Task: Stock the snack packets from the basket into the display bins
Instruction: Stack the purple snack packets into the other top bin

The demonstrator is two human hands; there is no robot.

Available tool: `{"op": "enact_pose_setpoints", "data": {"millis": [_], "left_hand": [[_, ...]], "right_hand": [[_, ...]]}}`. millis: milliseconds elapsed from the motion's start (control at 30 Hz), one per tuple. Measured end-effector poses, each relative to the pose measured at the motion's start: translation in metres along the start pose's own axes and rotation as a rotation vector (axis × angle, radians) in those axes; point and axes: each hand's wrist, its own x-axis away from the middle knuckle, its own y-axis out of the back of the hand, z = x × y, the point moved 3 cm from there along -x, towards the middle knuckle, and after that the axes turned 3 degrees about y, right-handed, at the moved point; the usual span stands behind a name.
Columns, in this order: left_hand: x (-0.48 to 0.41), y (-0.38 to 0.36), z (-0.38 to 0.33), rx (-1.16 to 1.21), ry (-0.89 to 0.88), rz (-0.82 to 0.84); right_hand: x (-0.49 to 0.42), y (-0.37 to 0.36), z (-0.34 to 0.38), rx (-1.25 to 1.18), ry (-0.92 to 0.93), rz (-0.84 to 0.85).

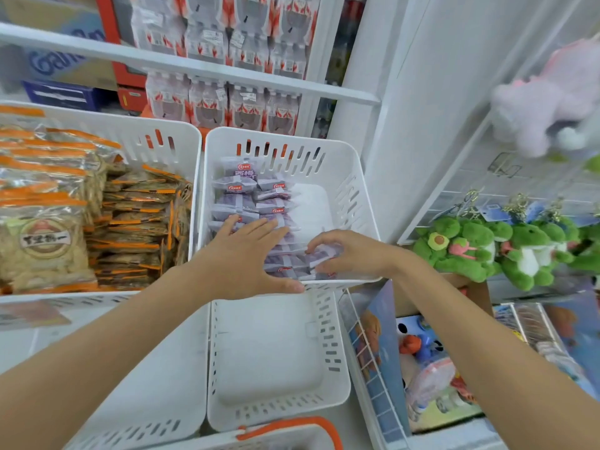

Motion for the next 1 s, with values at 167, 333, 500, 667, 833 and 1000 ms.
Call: {"op": "enact_pose_setpoints", "data": {"millis": [167, 333, 500, 667, 833, 1000], "left_hand": [[0.002, 0.001, -0.001, 0.0, -0.003, 0.004], [0.004, 0.003, -0.002, 0.019, 0.0, -0.003], [0.006, 0.009, -0.002, 0.112, -0.018, -0.084], [0.052, 0.013, -0.016, 0.372, -0.05, -0.406], [0.129, -0.038, -0.026, 0.488, 0.013, -0.371], [0.211, -0.125, -0.002, 0.681, 0.161, -0.166]], "right_hand": [[0.004, -0.001, 0.004, -0.007, -0.185, 0.258], [0.0, -0.004, 0.003, 0.082, -0.173, 0.272], [0.02, 0.004, 0.012, -0.014, -0.067, -0.176], [0.074, -0.03, 0.046, -0.274, 0.082, -0.667], [0.117, -0.126, 0.083, -0.291, 0.062, -0.614], [0.145, -0.247, 0.073, -0.192, -0.107, -0.139]]}}
